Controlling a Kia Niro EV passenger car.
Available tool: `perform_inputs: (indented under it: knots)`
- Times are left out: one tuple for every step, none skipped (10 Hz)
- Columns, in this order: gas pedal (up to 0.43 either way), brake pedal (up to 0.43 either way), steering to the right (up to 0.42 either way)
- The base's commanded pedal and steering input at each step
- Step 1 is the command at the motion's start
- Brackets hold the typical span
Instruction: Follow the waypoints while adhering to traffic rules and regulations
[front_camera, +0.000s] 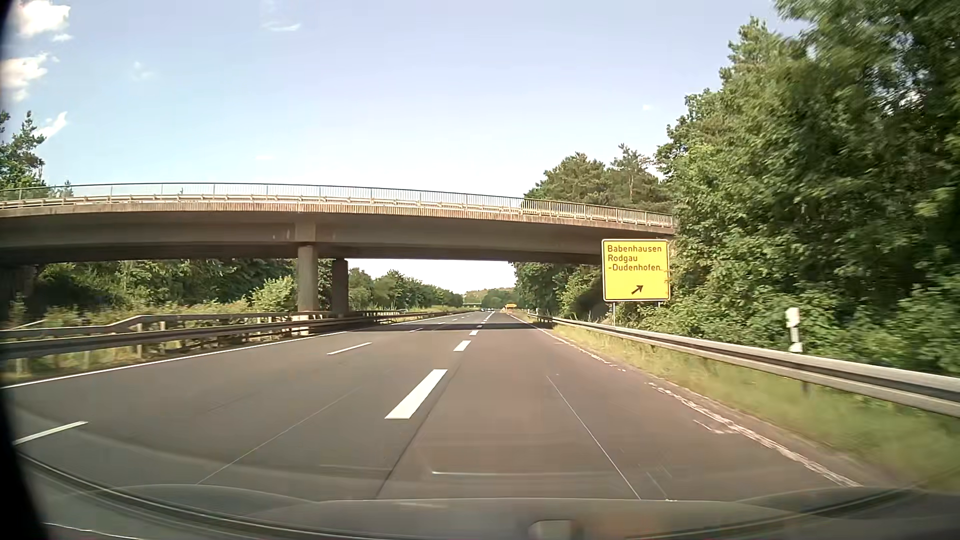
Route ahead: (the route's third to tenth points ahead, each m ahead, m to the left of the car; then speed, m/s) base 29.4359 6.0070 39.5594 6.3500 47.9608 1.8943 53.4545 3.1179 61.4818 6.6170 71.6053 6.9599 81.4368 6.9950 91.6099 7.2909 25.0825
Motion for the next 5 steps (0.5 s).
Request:
perform_inputs:
  knots:
    - [0.0, 0.055, -0.008]
    - [0.0, 0.061, -0.007]
    - [0.0, 0.061, -0.006]
    - [0.0, 0.079, -0.006]
    - [0.0, 0.085, -0.005]
